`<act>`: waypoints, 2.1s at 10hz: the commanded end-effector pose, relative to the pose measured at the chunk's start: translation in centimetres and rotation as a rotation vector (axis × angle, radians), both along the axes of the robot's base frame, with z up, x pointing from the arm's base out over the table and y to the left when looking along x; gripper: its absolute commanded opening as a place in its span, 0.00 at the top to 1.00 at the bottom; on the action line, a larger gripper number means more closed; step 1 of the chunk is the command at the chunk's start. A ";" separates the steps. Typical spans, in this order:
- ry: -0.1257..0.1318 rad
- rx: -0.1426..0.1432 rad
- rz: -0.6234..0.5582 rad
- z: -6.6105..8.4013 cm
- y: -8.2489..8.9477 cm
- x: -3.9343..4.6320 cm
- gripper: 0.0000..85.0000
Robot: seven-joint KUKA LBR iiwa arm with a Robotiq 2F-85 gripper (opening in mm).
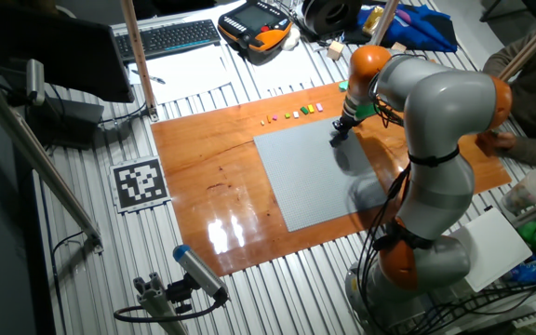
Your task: Stack small Lego blocks one on top of the other
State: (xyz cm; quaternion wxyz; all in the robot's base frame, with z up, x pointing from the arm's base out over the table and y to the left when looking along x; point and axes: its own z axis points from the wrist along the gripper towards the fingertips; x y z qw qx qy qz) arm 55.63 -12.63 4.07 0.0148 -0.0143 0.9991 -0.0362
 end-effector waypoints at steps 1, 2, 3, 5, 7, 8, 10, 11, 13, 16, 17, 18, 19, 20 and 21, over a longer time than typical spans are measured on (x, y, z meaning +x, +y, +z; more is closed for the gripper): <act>0.002 0.003 0.000 -0.4 0.1 -0.02 1.00; 0.002 0.005 0.000 -0.1 0.1 0.00 1.00; 0.008 0.009 -0.002 0.4 0.2 0.07 1.00; 0.018 0.006 0.002 1.8 0.3 0.44 1.00; 0.031 0.026 0.013 3.2 0.4 1.21 1.00; 0.026 0.026 0.016 4.5 1.0 1.46 1.00; 0.035 0.021 0.006 7.2 2.2 1.53 1.00; 0.031 0.020 -0.003 8.3 2.7 1.34 1.00; 0.016 0.031 -0.010 9.5 3.5 0.88 1.00; 0.005 0.062 -0.026 10.1 4.3 0.72 1.00; 0.008 0.064 -0.026 10.1 4.5 0.93 1.00; 0.015 0.066 -0.023 10.0 4.6 0.97 1.00; 0.019 0.068 -0.022 9.9 4.8 1.06 1.00; 0.023 0.054 -0.020 9.7 5.0 1.13 1.00; 0.026 0.052 -0.013 9.7 5.1 1.09 1.00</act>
